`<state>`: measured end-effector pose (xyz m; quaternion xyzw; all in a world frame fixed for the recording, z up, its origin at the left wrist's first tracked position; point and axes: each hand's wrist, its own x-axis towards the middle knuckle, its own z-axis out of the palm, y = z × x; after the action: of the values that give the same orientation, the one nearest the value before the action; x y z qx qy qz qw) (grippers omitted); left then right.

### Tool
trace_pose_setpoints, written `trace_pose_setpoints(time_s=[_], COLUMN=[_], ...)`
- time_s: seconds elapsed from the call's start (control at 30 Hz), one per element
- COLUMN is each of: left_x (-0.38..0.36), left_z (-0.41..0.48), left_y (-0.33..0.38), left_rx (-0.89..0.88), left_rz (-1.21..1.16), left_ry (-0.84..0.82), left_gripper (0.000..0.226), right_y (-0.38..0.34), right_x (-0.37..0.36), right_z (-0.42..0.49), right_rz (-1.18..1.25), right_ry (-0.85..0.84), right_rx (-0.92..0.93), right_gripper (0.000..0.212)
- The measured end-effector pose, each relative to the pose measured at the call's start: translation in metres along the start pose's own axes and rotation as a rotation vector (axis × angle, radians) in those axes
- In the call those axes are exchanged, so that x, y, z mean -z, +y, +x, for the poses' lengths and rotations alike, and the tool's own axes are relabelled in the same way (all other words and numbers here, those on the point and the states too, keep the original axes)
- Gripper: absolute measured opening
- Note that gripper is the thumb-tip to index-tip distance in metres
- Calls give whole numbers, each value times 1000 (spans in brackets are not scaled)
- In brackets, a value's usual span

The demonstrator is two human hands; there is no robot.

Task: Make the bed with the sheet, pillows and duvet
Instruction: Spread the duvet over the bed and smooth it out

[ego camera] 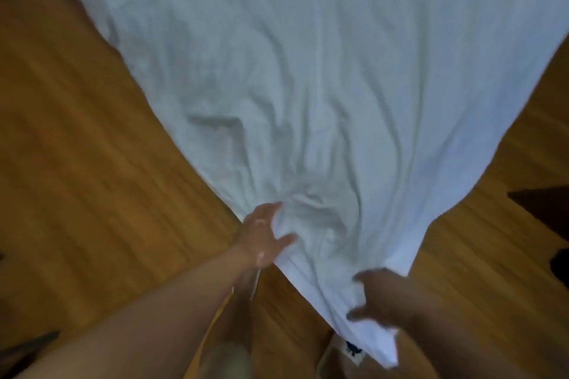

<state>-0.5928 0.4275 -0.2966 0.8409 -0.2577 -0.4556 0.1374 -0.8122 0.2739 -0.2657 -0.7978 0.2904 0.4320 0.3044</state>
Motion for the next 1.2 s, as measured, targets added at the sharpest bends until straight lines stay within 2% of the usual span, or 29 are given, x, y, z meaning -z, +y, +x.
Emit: trace_pose_setpoints(time_s=[0.03, 0.1, 0.13, 0.17, 0.2, 0.23, 0.3, 0.33, 0.4, 0.47, 0.53, 0.6, 0.63, 0.67, 0.73, 0.8, 0.83, 0.87, 0.9, 0.97, 1.0, 1.03, 1.07, 1.1, 1.17, 1.2], left_x=[-5, -10, -11, -12, -14, -17, -26, -30, -29, -33, -42, -60, -69, -74, -69, -41, -23, -2, 19, 60, 77, 90, 97, 94, 50, 24], left_z=[4, 14, 21, 28, 35, 45, 63, 73, 87, 91, 78, 53, 45, 38, 34, 37, 40, 45, 55, 78, 92, 105, 117, 129, 128, 118], left_y=[-4, -3, 1, 8, 19, 33, 66, 84, 113, 119, 110, 99, 96, 93, 80, 71, 70, 72, 80, 126, 155, 181, 200, 212, 210, 200], left_rx=[174, 415, 462, 484, 489, 468, 376, 344, 339, 365, 298, 242, 235, 242, 271, 302, 283, 238, 160, -176, -339, -431, -439, -369, -282, -381], left_rz=[-199, -563, -719, -862, -995, -1120, -1287, -1294, -1128, -778, -642, -561, -485, -383, -164, -91, -52, 12, 56, 21, 57, 140, 234, 340, 651, 818], left_ry=[116, 225, 240, 245, 227, 187, 106, 107, 240, 507, 661, 753, 722, 609, 258, 67, 114, 264, 470, 860, 958, 976, 915, 801, 442, 305], left_gripper=[94, 110, 119, 126, 131, 133, 123, 112, 90, 79, 72, 69, 69, 70, 66, 52, 44, 40, 40, 50, 57, 64, 67, 67, 66, 65], right_y=[3, 12, 14, 15, 15, 11, 4, 3, 3, 7, 20, 37, 41, 43, 32, 19, 15, 14, 16, 20, 17, 16, 19, 26, 62, 86], right_x=[19, 61, 80, 97, 110, 118, 120, 118, 122, 131, 134, 119, 107, 93, 80, 88, 101, 119, 141, 191, 215, 235, 246, 245, 209, 188], right_z=[10, 24, 29, 36, 42, 50, 69, 77, 87, 86, 75, 59, 54, 51, 51, 49, 44, 38, 36, 42, 48, 56, 68, 80, 92, 88], right_rz=[18, 73, 36, 20, 42, 56, -34, -91, -151, -132, -79, -139, -173, -189, -172, -186, -176, -145, -103, -64, -90, -125, -133, -89, 125, 246], right_ry=[56, 495, 750, 928, 998, 986, 924, 918, 911, 863, 851, 896, 865, 789, 576, 474, 503, 624, 812, 1167, 1238, 1228, 1172, 1063, 747, 629], right_rx=[0, 70, 126, 161, 159, 123, 75, 86, 138, 200, 285, 320, 295, 243, 139, 90, 66, 60, 60, 126, 173, 214, 236, 211, 41, -71], right_gripper=[73, 68, 70, 75, 80, 81, 71, 61, 51, 53, 58, 59, 56, 52, 42, 51, 61, 71, 75, 68, 67, 70, 72, 74, 84, 86])
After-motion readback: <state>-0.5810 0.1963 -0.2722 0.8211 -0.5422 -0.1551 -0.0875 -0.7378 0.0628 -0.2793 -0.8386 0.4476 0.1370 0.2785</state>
